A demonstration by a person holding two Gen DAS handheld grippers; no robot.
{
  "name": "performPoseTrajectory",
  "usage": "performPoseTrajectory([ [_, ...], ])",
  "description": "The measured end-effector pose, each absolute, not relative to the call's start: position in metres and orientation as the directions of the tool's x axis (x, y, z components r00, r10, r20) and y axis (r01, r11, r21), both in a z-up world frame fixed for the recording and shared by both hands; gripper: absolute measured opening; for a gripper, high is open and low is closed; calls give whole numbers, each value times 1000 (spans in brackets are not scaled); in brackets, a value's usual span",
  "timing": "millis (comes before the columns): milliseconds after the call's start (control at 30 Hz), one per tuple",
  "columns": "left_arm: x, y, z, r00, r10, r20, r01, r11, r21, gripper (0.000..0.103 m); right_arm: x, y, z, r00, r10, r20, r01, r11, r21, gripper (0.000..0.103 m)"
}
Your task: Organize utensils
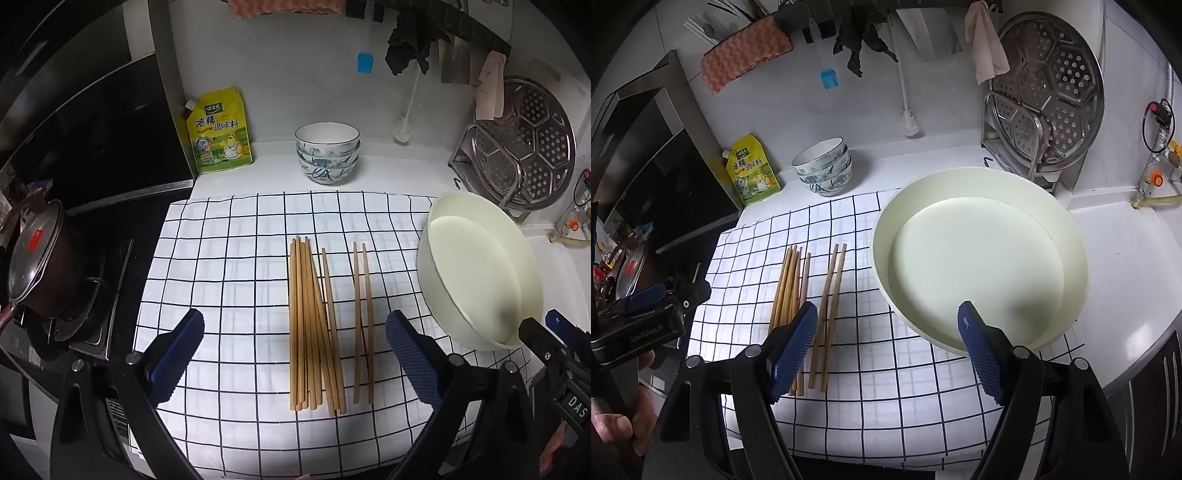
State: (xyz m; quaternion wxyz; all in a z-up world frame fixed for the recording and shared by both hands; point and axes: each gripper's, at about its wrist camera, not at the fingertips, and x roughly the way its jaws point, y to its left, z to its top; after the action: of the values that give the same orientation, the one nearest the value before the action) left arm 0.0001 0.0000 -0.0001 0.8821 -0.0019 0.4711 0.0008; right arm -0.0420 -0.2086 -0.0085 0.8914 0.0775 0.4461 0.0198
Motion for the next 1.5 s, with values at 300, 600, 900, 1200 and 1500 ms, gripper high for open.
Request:
performPoseTrajectory([
  [300, -1, 0, 2, 560, 3, -829, -3, 1000, 1, 97, -44, -205, -8, 600, 105, -793, 30, 988, 153, 75],
  [600, -5, 8, -2, 558, 0, -830, -3, 1000, -2, 97, -45, -203, -10, 603, 104, -791, 30, 988, 152, 75],
  [900, -6, 10, -2, 558, 1, -830, -4, 1000, -1, 97, -46, -201, -8, 607, 104, -788, 29, 988, 153, 75],
  [1200, -5, 9, 0, 559, 5, -829, -6, 1000, 2, 97, -47, -200, -7, 610, 110, -785, 21, 988, 155, 75],
  [1500, -6, 16, 6, 568, 12, -823, -15, 1000, 4, 97, -46, -194, -6, 614, 112, -781, 12, 988, 151, 75],
])
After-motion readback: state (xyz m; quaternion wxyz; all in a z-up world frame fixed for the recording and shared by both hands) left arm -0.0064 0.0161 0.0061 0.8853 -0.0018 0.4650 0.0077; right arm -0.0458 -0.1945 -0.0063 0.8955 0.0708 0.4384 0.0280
